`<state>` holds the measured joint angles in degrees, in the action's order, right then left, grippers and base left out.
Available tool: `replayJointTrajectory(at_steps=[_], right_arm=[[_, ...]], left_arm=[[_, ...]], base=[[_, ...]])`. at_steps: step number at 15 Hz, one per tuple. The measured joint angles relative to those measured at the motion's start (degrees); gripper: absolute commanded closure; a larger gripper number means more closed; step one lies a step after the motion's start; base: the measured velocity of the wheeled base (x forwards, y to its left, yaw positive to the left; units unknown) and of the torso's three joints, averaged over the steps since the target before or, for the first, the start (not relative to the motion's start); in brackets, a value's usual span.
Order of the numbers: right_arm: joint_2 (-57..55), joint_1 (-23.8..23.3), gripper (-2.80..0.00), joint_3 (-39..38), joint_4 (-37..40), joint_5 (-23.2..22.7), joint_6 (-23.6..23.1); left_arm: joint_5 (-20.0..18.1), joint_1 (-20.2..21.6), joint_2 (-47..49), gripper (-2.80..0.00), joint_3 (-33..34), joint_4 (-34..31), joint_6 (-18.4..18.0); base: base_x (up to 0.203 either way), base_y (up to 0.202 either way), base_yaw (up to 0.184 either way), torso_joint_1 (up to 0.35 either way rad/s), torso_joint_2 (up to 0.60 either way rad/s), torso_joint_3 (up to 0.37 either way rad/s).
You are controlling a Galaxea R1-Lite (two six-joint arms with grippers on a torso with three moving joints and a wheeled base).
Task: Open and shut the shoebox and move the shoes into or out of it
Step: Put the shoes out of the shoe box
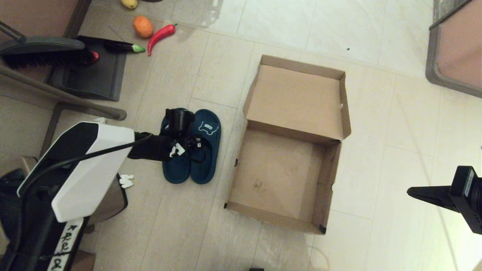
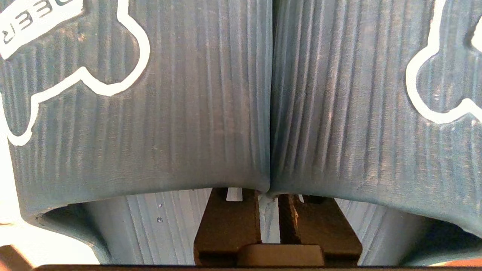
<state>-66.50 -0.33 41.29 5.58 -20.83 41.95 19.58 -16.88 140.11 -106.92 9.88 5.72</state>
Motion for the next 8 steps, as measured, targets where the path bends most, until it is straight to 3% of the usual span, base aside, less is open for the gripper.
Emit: replayJointTrajectory(at_steps=[8], right_arm=[[0.05,-0.02,0.00,-0.06,-0.05,0.05,-0.11]], left_arm=[[-1.85,-0.40,-0.18,-2.80,-0.02,0.06,0.00]], base=[[0.000,0.000,0.000,0.000,0.00,0.000]])
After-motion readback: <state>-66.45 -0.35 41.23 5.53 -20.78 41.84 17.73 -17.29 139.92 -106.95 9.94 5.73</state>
